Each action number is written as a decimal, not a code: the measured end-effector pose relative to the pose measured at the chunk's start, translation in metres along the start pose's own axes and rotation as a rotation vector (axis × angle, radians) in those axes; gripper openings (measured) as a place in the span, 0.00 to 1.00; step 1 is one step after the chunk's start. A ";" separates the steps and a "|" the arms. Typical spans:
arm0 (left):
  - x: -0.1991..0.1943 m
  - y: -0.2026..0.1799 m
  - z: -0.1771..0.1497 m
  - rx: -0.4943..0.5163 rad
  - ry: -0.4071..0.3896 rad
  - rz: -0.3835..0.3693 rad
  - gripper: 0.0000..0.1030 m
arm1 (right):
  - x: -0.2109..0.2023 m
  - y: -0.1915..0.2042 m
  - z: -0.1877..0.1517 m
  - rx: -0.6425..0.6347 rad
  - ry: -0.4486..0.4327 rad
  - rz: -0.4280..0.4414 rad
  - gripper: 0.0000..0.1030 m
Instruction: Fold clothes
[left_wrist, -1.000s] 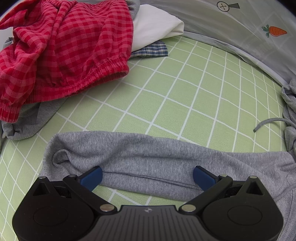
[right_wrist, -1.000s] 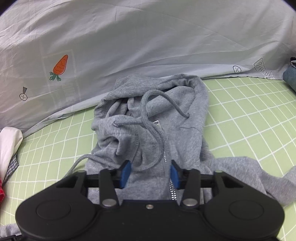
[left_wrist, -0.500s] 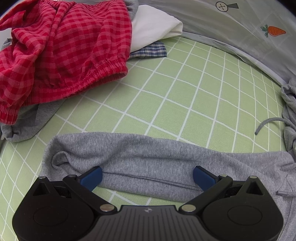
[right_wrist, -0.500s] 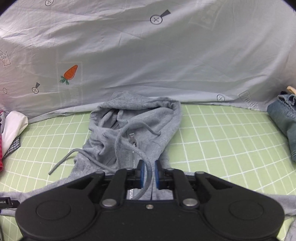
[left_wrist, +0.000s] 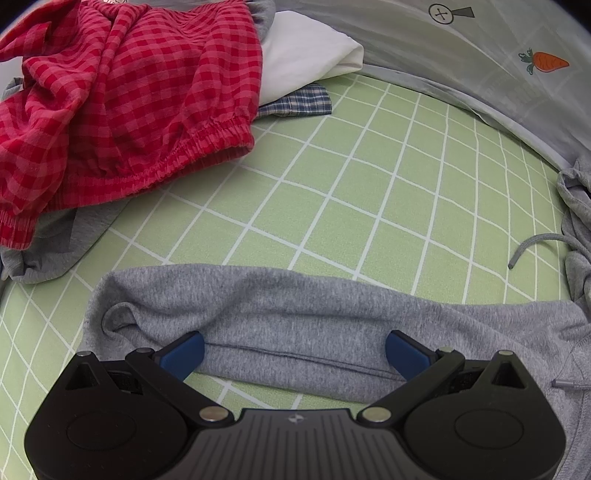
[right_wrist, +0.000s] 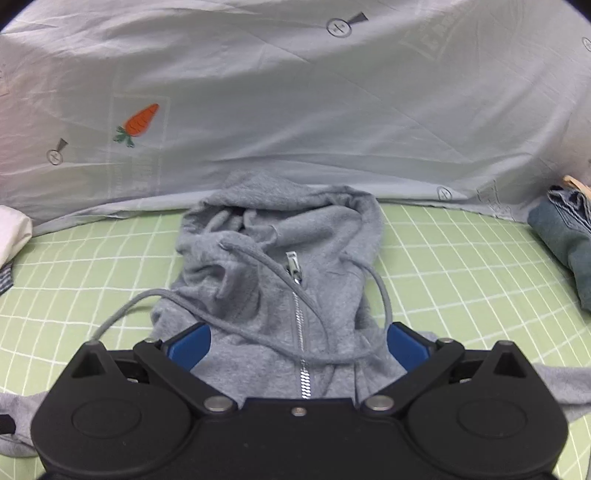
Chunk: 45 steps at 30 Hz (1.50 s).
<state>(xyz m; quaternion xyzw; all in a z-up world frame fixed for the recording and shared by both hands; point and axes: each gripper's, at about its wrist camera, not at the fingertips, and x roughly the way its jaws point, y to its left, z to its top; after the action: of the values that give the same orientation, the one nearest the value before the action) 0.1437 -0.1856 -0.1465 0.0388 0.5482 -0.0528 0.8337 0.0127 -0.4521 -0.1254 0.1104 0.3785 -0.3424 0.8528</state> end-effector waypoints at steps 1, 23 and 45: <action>0.000 0.000 0.000 0.000 0.000 0.000 1.00 | 0.002 0.001 -0.001 -0.013 0.002 -0.006 0.93; 0.001 0.000 0.000 0.001 -0.007 -0.001 1.00 | -0.021 -0.025 -0.002 -0.152 -0.106 0.034 0.04; 0.000 -0.002 0.000 -0.009 -0.008 0.004 1.00 | 0.011 -0.029 -0.024 0.010 0.149 0.143 0.05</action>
<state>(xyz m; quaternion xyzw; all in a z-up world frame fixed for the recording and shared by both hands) 0.1439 -0.1874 -0.1466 0.0359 0.5450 -0.0492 0.8362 -0.0150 -0.4681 -0.1483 0.1665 0.4305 -0.2736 0.8439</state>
